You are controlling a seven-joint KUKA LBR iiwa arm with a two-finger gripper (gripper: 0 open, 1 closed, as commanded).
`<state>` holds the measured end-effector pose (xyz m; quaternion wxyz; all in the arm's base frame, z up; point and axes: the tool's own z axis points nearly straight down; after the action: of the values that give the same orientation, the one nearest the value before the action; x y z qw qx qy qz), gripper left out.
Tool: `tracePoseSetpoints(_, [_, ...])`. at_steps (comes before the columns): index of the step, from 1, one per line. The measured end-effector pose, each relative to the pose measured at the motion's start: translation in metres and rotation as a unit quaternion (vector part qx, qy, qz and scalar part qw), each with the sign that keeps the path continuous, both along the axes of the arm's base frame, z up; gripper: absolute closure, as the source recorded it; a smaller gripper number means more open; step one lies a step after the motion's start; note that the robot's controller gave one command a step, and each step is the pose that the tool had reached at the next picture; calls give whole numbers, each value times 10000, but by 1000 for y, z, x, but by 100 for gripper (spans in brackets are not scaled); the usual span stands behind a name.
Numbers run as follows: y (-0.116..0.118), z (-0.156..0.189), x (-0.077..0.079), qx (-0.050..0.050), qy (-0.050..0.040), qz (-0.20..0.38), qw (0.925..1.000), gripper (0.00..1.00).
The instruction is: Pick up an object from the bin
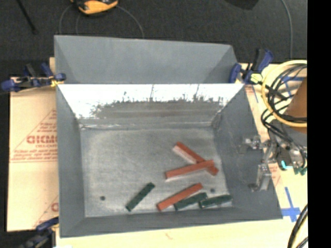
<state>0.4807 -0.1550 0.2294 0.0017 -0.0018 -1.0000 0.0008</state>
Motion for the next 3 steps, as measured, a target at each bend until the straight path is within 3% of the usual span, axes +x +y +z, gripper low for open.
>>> tracePoseSetpoints(1, [1, 3, 2, -8, -35, 15, 10000, 0])
tracePoseSetpoints(2, [22, -50, 3, -17, -65, 80, 9999, 0])
tracePoseSetpoints(3, [13, -117, 28, -11, -57, 252, 9997, 0])
